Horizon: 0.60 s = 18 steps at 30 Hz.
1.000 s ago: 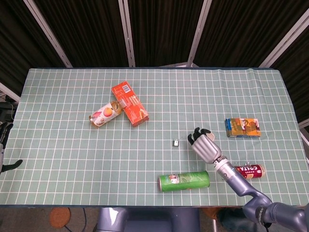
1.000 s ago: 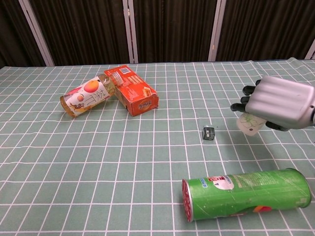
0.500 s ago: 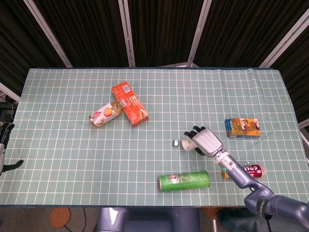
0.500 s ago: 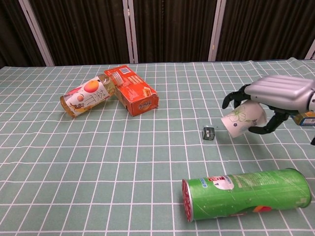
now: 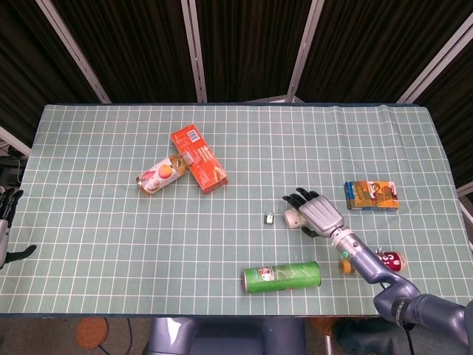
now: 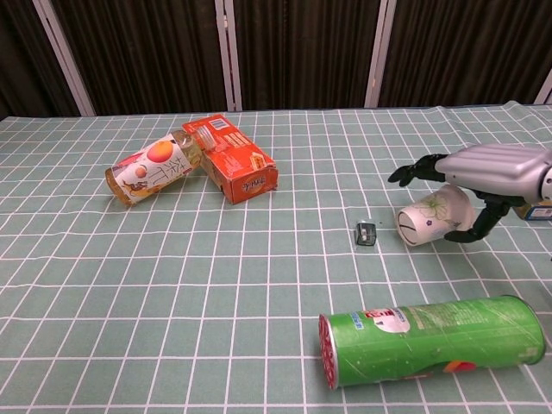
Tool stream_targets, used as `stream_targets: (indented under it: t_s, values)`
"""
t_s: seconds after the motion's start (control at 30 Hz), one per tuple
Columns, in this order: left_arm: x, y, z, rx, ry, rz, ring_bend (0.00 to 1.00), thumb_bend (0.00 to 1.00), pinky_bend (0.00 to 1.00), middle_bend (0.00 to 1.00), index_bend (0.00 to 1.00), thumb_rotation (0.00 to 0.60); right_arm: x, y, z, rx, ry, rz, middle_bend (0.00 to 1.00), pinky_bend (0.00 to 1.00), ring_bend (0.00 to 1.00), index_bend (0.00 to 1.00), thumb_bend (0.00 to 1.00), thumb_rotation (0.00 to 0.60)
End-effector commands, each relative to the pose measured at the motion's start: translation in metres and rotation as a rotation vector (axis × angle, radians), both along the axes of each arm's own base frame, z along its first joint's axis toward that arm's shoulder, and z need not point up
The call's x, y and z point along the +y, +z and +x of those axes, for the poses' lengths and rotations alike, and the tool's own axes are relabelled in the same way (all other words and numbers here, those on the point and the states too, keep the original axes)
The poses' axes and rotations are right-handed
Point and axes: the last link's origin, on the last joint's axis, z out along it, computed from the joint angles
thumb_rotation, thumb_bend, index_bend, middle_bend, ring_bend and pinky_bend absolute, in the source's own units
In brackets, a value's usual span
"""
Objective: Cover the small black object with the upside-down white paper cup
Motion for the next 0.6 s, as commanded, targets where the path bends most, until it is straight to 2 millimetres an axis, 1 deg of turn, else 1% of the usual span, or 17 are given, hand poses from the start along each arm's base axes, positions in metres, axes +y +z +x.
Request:
stream_targets:
  t_s: [0.03, 0.1, 0.17, 0.27, 0.43, 0.6]
  values:
    - [0.000, 0.000, 0.000, 0.000, 0.000, 0.001, 0.00, 0.00, 0.00, 0.00, 0.00, 0.600, 0.003, 0.007, 0.001, 0.083, 0.033, -0.031, 0.00, 0.00, 0.00, 0.00, 0.07, 0.600]
    - [0.000, 0.000, 0.000, 0.000, 0.001, 0.002, 0.00, 0.00, 0.00, 0.00, 0.00, 0.600, 0.006, 0.010, 0.004, 0.108, 0.055, -0.053, 0.00, 0.00, 0.00, 0.00, 0.04, 0.600]
    - [0.000, 0.000, 0.000, 0.000, 0.001, 0.001, 0.00, 0.00, 0.00, 0.00, 0.00, 0.600, 0.011, 0.012, 0.009, 0.146, 0.097, -0.098, 0.00, 0.00, 0.00, 0.00, 0.04, 0.600]
    - [0.000, 0.000, 0.001, -0.002, -0.002, -0.001, 0.00, 0.00, 0.00, 0.00, 0.00, 0.600, 0.023, 0.010, 0.017, 0.227, 0.165, -0.148, 0.00, 0.00, 0.00, 0.00, 0.04, 0.600]
    - [-0.001, 0.001, 0.002, -0.005, -0.007, 0.003, 0.00, 0.00, 0.00, 0.00, 0.00, 0.600, 0.040, -0.002, 0.029, 0.349, 0.227, -0.165, 0.00, 0.00, 0.00, 0.00, 0.04, 0.600]
    - [-0.001, 0.002, 0.002, -0.006, -0.006, 0.003, 0.00, 0.00, 0.00, 0.00, 0.00, 0.600, 0.045, -0.015, 0.040, 0.476, 0.292, -0.193, 0.00, 0.00, 0.00, 0.00, 0.04, 0.600]
